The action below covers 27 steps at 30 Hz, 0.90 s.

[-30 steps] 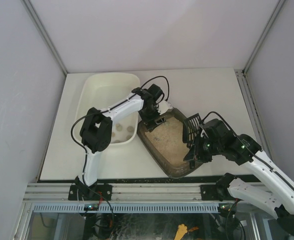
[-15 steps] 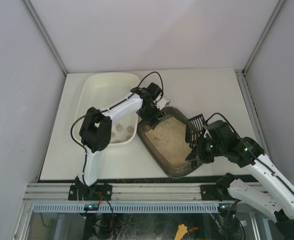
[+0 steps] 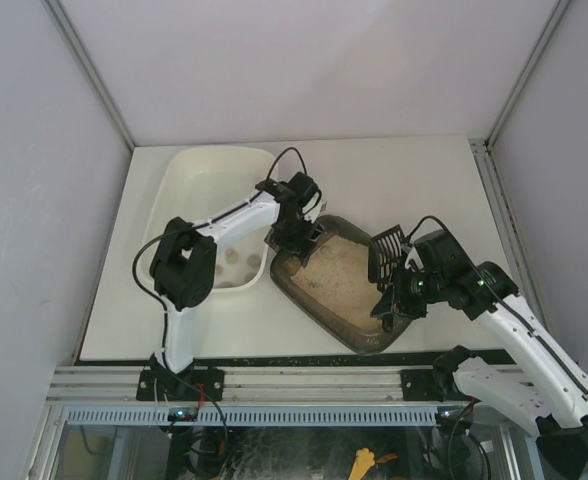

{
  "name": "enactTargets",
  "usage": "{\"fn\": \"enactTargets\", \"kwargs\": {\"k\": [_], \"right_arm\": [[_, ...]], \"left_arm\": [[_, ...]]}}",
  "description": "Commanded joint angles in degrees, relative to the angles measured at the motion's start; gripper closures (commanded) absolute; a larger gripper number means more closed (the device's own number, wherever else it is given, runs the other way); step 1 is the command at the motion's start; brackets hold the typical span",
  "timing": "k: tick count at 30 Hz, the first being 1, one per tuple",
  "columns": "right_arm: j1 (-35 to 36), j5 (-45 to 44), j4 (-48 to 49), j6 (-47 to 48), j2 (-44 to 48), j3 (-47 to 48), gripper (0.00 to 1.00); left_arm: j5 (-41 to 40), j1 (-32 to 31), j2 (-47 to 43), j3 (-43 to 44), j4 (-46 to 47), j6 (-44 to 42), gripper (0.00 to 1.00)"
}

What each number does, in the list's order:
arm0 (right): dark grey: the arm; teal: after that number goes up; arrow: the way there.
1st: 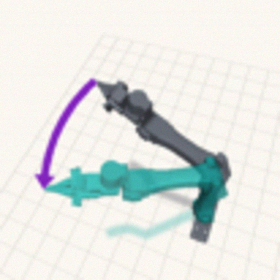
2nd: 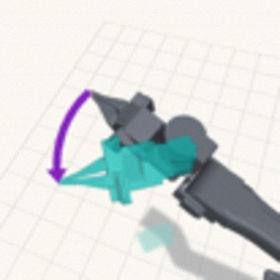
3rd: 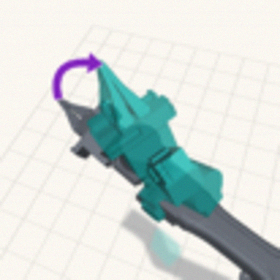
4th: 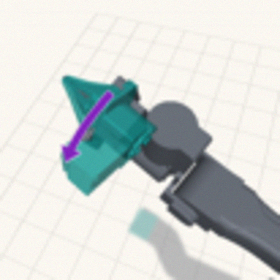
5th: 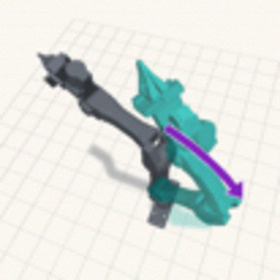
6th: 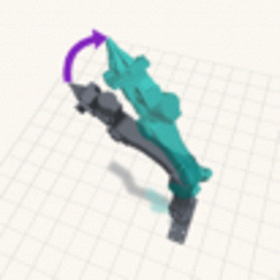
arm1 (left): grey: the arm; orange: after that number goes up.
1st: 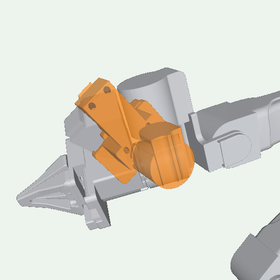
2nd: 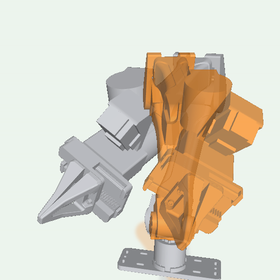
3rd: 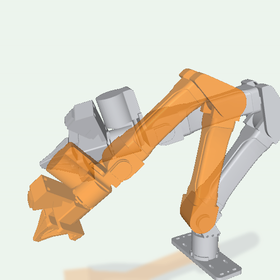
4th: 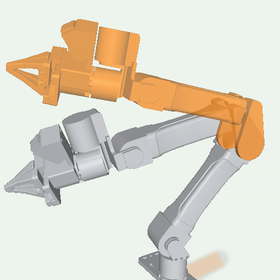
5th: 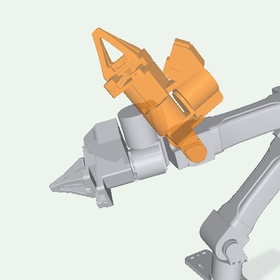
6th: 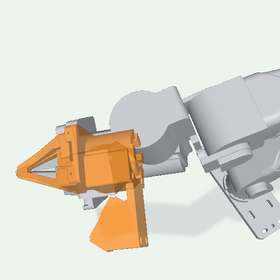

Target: Clean the litter box

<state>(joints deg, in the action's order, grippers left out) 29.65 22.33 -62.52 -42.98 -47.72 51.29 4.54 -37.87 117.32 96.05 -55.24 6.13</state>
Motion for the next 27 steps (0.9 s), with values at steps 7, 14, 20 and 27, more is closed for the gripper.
{"fn": "enactTargets", "kwargs": {"k": [7,14,20,27], "right_arm": [[-2.5,16.5,1.6,1.7,-8.4,0.7,1.0],[-2.8,22.6,-1.2,-3.2,-16.6,4.1,1.0],[-2.1,24.5,-1.1,-7.0,-23.1,8.4,1.0],[1.4,23.7,-4.0,-5.4,-33.1,13.1,1.0]], "left_arm": [[3.8,0.8,-10.3,-12.2,5.1,17.1,0.39],[8.4,-0.7,-19.4,-17.9,9.7,21.7,0.35],[10.6,-0.9,-22.4,-20.0,12.2,23.2,0.35],[10.8,-0.9,-26.5,-22.7,14.8,23.7,0.35]]}}
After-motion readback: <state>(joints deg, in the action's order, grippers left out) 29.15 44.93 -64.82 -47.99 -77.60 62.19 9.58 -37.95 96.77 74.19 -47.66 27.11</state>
